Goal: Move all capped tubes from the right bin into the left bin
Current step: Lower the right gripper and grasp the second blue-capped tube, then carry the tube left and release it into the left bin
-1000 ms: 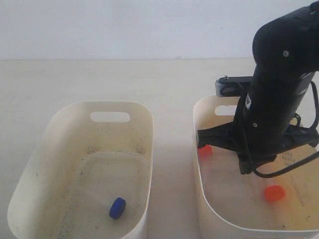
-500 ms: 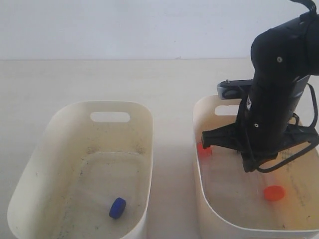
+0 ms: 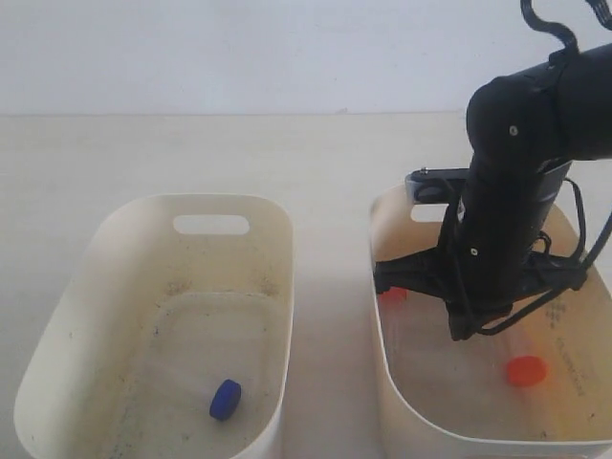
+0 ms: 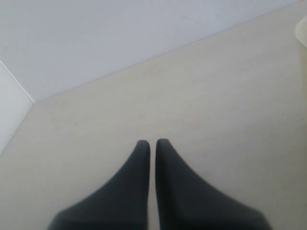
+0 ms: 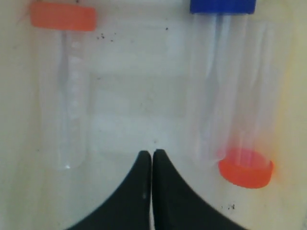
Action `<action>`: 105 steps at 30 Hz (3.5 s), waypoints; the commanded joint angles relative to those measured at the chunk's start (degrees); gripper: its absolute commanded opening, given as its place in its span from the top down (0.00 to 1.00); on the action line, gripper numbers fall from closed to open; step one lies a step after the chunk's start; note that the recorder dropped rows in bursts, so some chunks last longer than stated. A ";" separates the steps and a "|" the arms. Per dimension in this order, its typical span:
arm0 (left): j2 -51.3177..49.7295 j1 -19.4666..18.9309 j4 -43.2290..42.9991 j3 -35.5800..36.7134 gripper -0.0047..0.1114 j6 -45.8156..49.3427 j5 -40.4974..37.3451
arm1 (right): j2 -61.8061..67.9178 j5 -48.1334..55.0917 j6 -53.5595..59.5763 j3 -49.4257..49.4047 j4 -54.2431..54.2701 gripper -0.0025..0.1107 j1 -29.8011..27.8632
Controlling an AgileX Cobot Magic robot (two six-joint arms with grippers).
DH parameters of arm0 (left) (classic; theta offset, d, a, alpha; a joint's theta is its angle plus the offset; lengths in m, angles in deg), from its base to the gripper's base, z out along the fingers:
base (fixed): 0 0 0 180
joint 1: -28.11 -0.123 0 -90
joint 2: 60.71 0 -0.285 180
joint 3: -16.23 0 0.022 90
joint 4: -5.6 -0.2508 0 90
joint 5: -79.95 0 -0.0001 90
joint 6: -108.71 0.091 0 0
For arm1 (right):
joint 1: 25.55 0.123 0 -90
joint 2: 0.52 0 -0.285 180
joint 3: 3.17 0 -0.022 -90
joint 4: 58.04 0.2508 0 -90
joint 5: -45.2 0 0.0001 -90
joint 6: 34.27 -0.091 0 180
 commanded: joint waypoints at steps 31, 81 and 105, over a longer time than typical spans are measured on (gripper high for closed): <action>-0.03 0.31 0.16 -0.21 0.92 -0.54 0.18 | 0.71 -4.96 4.98 -2.98 -3.63 0.36 -0.19; -0.03 0.31 0.16 -0.21 0.92 -0.54 0.18 | -5.08 3.69 -0.34 -2.98 -3.09 0.98 -0.19; -0.03 0.31 0.16 -0.21 0.92 -0.54 0.18 | -20.33 -11.55 19.21 4.20 17.66 0.98 20.46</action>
